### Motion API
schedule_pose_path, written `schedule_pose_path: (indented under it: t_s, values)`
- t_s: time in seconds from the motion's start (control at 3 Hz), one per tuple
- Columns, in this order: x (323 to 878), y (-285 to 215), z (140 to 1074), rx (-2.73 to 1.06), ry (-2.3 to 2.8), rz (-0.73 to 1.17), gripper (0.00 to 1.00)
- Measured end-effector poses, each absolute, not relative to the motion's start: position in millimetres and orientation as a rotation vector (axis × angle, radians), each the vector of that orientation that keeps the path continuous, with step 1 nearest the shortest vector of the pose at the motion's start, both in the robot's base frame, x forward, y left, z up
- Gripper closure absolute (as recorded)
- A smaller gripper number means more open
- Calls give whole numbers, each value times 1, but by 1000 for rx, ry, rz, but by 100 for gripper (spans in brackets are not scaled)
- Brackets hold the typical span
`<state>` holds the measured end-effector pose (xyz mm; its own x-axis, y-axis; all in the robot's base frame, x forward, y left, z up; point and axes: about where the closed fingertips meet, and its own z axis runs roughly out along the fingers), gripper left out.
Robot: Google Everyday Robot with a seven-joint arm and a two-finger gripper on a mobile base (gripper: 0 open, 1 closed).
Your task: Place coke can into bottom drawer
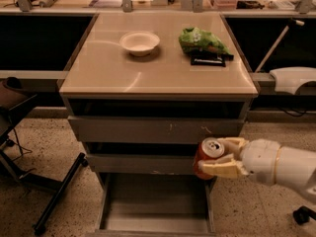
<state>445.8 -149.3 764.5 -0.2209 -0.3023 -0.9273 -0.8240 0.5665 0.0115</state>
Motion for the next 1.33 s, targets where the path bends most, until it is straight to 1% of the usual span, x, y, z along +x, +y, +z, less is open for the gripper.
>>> schedule_pose_path:
  t_s: [0.33, 0.67, 1.0, 1.33]
  values:
    - [449, -150, 685, -779, 1825, 661, 100]
    - [460, -161, 626, -604, 1881, 636, 100]
    - [471, -175, 613, -552, 1912, 574, 100]
    - [472, -175, 613, -552, 1912, 574, 100]
